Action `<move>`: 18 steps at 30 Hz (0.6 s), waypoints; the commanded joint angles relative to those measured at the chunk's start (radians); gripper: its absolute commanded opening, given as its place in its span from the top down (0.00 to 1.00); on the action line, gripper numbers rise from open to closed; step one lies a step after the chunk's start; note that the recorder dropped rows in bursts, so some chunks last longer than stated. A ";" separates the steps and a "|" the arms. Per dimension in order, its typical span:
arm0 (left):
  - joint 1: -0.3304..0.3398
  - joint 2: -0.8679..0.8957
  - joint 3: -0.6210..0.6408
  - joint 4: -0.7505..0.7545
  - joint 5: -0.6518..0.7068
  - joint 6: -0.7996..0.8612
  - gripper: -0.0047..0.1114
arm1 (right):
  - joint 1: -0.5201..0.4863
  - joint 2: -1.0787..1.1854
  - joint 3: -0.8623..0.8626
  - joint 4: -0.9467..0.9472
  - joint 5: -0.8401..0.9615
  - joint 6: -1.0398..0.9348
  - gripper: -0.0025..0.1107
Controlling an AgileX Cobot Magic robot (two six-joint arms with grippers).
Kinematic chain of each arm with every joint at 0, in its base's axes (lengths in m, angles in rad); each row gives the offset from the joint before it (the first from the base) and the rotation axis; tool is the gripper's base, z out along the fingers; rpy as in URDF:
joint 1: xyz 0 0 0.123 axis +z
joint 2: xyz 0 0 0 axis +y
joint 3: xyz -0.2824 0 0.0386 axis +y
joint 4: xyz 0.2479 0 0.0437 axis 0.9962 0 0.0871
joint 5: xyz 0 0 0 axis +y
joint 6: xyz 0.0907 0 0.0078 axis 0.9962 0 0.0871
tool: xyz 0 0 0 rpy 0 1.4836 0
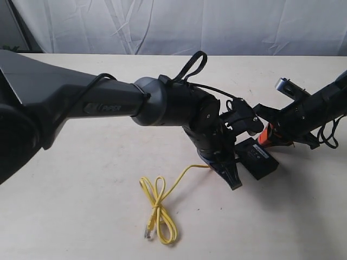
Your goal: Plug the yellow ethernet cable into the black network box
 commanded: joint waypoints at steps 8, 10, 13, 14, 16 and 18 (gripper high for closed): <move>-0.024 -0.008 0.005 -0.027 0.060 -0.053 0.96 | 0.002 0.006 0.000 -0.027 -0.036 -0.011 0.99; -0.028 -0.008 0.005 -0.046 0.047 -0.053 0.96 | 0.002 0.006 0.000 -0.027 -0.036 -0.011 0.99; -0.034 -0.008 0.005 -0.056 0.019 -0.053 0.96 | 0.002 0.006 0.001 -0.025 -0.036 -0.011 0.99; -0.036 -0.008 0.005 -0.057 0.007 -0.053 0.96 | 0.002 0.006 0.001 -0.023 -0.036 -0.011 0.99; -0.036 -0.008 0.005 -0.057 -0.014 -0.053 0.96 | 0.002 0.006 0.001 -0.019 -0.036 -0.011 0.99; -0.036 -0.008 0.005 -0.055 -0.026 -0.053 0.96 | 0.002 0.006 0.001 -0.019 -0.036 -0.011 0.99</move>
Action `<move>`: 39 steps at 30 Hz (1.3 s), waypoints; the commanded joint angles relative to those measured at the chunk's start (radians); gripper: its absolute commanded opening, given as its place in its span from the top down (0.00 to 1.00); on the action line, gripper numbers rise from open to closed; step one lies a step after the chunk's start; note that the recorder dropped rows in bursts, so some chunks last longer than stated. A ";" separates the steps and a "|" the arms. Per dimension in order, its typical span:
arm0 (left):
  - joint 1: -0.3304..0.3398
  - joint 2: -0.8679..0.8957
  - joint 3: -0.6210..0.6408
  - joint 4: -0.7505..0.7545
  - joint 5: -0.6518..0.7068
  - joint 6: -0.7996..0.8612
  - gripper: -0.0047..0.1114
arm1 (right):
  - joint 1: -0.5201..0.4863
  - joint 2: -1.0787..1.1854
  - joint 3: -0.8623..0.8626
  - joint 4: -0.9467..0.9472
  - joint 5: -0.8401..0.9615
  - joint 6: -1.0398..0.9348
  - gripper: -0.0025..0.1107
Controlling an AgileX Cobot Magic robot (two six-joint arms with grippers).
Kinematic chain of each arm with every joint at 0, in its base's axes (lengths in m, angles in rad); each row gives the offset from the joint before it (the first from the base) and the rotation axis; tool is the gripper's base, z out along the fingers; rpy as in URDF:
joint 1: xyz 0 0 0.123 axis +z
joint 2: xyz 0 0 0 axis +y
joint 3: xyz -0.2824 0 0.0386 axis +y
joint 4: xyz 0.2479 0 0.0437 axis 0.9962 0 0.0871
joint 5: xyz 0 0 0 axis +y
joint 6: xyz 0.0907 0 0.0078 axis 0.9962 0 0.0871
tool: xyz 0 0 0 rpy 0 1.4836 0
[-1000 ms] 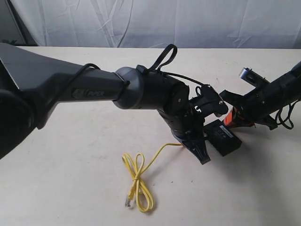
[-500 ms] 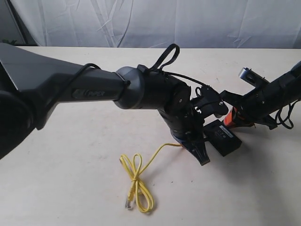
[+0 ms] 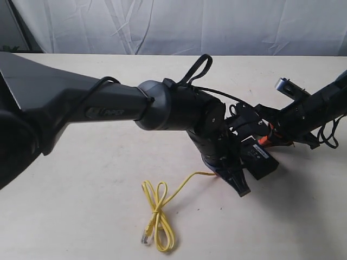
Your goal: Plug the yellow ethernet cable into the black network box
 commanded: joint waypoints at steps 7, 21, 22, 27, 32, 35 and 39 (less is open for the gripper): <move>-0.011 0.002 0.003 -0.013 -0.035 -0.007 0.96 | 0.002 0.006 0.001 -0.011 -0.022 -0.010 0.99; -0.011 0.002 0.003 0.069 -0.013 -0.071 0.96 | -0.017 -0.017 0.007 -0.049 0.010 -0.008 0.99; -0.011 0.002 0.003 0.073 -0.013 -0.071 0.96 | -0.017 -0.022 0.013 -0.049 0.010 -0.008 0.99; -0.011 0.002 0.003 0.076 -0.013 -0.071 0.96 | -0.017 -0.024 0.053 -0.065 -0.012 -0.008 0.99; -0.011 0.002 0.003 0.083 -0.015 -0.071 0.96 | -0.017 -0.024 0.062 -0.063 -0.012 -0.008 0.99; -0.006 0.002 0.003 0.086 -0.010 -0.075 0.96 | -0.017 -0.024 0.062 -0.063 -0.012 -0.008 0.99; -0.004 0.002 0.003 0.106 -0.014 -0.088 0.96 | -0.017 -0.024 0.062 -0.063 -0.012 -0.008 0.99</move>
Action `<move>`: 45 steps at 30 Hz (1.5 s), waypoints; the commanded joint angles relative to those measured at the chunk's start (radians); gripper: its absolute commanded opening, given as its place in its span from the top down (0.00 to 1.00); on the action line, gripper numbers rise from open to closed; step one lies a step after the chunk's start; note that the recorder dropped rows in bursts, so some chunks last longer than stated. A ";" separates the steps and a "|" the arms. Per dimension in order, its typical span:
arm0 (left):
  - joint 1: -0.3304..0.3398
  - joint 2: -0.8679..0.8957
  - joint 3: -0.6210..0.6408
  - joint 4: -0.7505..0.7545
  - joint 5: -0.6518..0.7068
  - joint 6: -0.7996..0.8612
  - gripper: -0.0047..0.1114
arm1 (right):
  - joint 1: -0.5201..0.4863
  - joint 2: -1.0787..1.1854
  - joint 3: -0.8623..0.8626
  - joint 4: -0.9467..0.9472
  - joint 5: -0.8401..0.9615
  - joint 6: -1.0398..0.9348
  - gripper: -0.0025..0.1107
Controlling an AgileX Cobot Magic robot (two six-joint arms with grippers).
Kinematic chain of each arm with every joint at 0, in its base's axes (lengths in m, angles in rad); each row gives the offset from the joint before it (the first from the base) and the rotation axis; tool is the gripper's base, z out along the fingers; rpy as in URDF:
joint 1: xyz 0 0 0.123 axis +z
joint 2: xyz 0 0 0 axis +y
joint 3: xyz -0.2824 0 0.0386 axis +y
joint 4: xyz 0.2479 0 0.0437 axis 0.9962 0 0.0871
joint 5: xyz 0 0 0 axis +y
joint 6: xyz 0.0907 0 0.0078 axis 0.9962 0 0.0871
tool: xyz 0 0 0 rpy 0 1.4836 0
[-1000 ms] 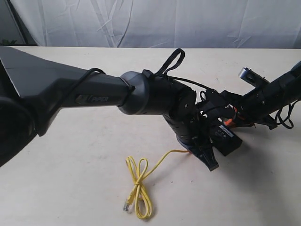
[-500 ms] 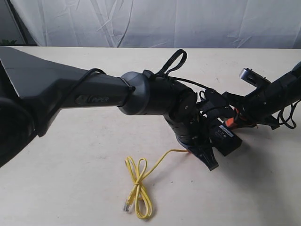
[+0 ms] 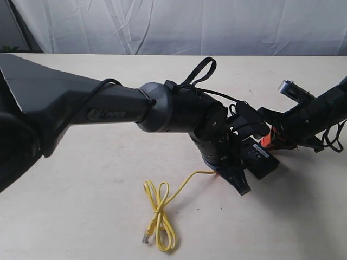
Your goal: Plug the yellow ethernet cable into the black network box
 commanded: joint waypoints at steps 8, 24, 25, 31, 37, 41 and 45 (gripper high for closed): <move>0.002 0.000 0.002 0.078 -0.012 -0.075 0.96 | -0.006 0.006 0.013 -0.024 0.040 -0.006 0.99; 0.002 -0.007 -0.037 0.125 -0.021 -0.042 0.96 | 0.034 0.006 0.013 0.008 0.038 -0.035 0.99; 0.002 -0.007 -0.039 0.125 -0.019 -0.036 0.96 | 0.034 0.006 0.013 0.008 0.036 -0.035 0.99; 0.002 -0.007 -0.038 0.148 0.035 -0.036 0.96 | 0.034 0.006 0.013 0.008 0.027 -0.064 0.99; 0.002 -0.007 -0.038 0.160 0.078 -0.036 0.96 | 0.030 0.006 0.013 0.004 0.021 -0.064 0.99; 0.002 -0.007 -0.038 0.171 0.102 -0.038 0.96 | 0.030 0.006 0.013 -0.003 0.019 -0.064 0.99; 0.020 -0.007 -0.038 0.173 0.084 -0.044 0.96 | 0.030 0.006 0.013 0.001 0.013 -0.064 0.99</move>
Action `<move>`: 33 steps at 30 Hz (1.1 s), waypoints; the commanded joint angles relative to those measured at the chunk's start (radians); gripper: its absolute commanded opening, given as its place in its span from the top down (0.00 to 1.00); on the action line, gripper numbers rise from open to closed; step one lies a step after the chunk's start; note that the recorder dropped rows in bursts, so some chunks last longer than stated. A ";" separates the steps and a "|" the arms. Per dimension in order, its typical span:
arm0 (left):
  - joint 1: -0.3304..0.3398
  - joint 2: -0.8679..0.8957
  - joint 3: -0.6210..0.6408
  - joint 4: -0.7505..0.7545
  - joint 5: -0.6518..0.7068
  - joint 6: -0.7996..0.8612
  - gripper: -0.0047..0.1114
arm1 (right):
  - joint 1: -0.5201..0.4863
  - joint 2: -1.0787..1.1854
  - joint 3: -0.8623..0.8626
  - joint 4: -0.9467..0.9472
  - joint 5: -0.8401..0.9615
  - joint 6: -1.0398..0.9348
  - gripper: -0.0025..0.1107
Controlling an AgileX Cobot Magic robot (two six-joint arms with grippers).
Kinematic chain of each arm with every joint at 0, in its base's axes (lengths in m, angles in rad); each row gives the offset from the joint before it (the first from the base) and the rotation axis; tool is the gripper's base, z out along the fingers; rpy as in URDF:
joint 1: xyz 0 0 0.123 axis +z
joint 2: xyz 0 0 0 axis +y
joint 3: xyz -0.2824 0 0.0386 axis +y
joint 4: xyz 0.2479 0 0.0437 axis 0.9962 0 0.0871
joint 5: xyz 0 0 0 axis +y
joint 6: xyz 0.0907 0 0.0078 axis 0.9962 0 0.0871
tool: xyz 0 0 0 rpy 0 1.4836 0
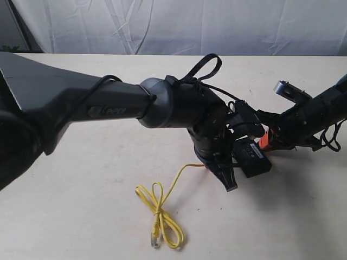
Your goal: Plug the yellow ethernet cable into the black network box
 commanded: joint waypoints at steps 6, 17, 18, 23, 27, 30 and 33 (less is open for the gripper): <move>0.018 -0.007 -0.006 -0.024 -0.048 -0.004 0.96 | 0.008 0.008 0.011 -0.002 0.012 -0.011 0.99; 0.016 0.012 -0.006 -0.063 -0.069 0.000 0.96 | 0.008 0.008 0.011 0.035 0.012 -0.009 0.99; 0.016 0.014 -0.006 -0.063 -0.068 0.000 0.96 | 0.008 0.008 0.011 0.035 0.012 -0.009 0.99; 0.016 0.016 -0.006 -0.063 -0.088 0.000 0.96 | 0.008 0.008 0.011 0.036 0.014 -0.009 0.99; 0.014 0.016 -0.007 -0.049 -0.095 0.003 0.96 | 0.010 0.008 0.011 0.053 0.014 -0.031 0.99; 0.014 0.014 -0.007 -0.039 -0.095 0.024 0.96 | 0.012 0.008 0.011 0.053 0.021 -0.061 0.99; 0.014 0.012 -0.007 -0.005 -0.091 0.024 0.96 | 0.012 0.008 0.011 0.058 0.021 -0.088 0.99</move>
